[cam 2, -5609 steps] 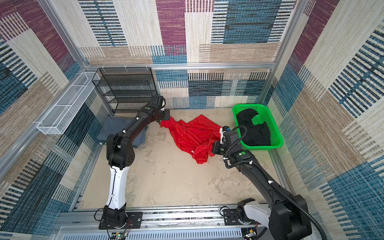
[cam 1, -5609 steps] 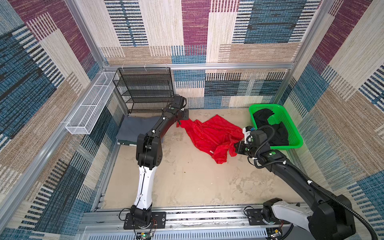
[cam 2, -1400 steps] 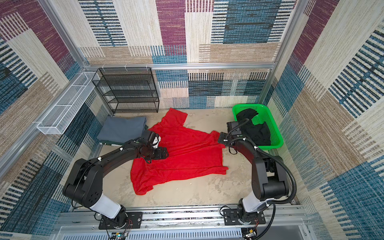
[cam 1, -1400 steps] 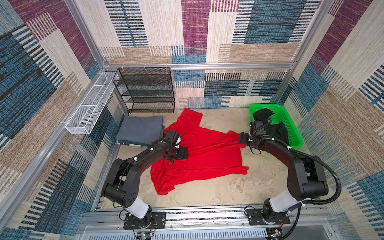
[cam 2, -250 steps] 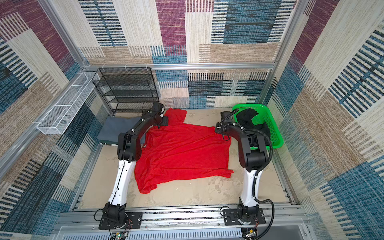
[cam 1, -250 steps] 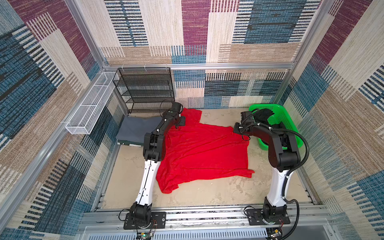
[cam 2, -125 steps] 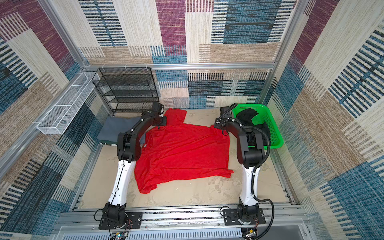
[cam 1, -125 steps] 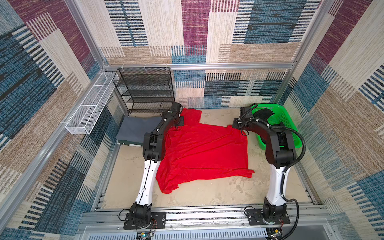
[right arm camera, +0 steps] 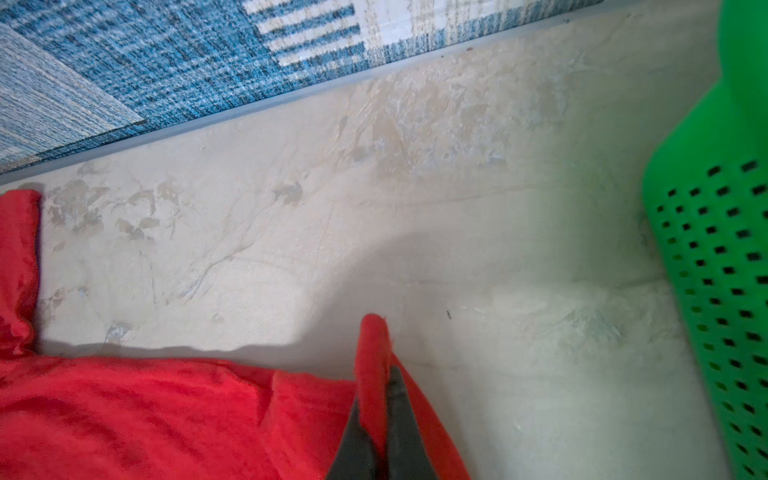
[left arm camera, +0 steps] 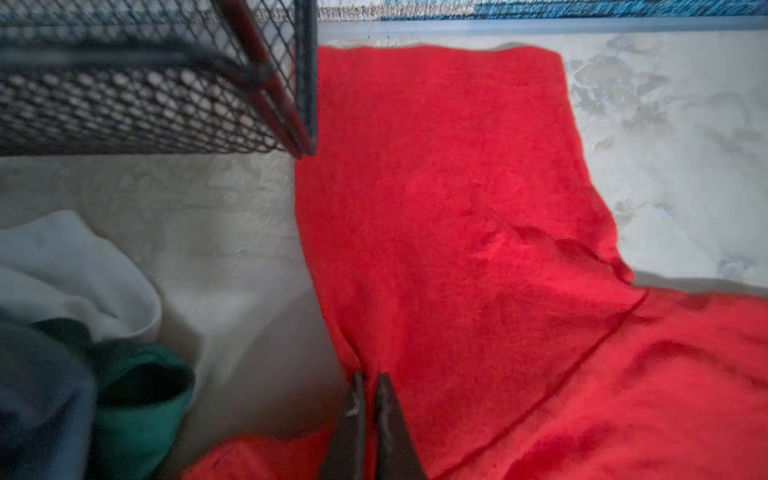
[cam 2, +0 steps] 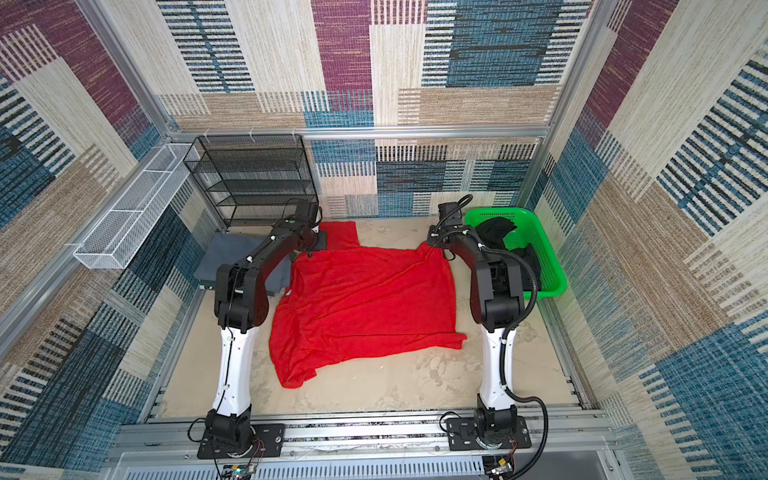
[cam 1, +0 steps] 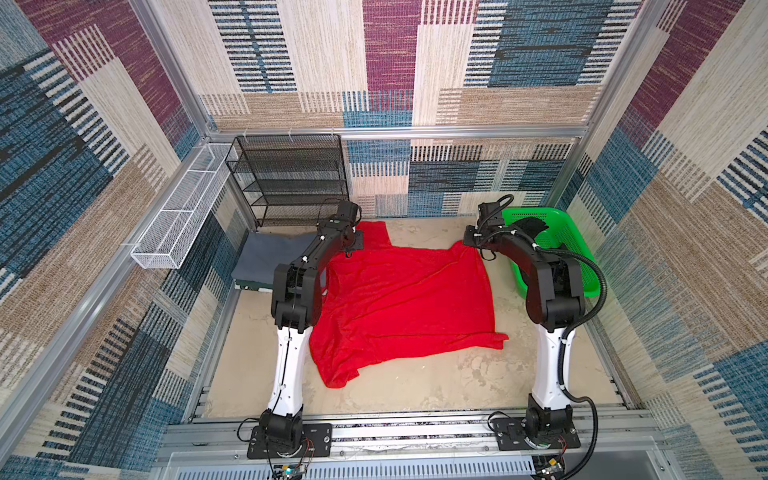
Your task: Fold and stack the t-shirts
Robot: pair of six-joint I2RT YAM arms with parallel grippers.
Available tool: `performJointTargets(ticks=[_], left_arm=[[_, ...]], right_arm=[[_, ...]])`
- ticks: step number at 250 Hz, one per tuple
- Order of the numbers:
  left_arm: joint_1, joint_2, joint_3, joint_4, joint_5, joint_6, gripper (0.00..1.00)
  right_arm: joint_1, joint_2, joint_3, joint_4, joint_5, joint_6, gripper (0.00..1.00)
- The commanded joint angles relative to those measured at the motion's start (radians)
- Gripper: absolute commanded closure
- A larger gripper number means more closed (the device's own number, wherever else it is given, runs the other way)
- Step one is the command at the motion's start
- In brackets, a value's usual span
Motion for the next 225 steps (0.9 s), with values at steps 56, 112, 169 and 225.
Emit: performJointTargets(ticks=[56, 112, 169, 225], left_arm=[[0.021, -0.092, -0.079, 0.099, -0.068, 0.004, 1.0], [0.029, -0.12, -0.108, 0.116, -0.042, -0.002, 1.0], [0.028, -0.184, -0.217, 0.152, -0.03, -0.029, 1.0], [0.028, -0.258, -0.34, 0.201, 0.006, -0.083, 1.0]], right_arm=[[-0.008, 0.041, 0.143, -0.076, 0.073, -0.047, 1.0], [-0.01, 0.083, 0.233, -0.113, 0.055, -0.057, 1.0], [-0.01, -0.01, 0.079, -0.054, 0.053, -0.05, 1.0], [-0.01, -0.14, -0.159, 0.065, 0.046, -0.015, 1.0]])
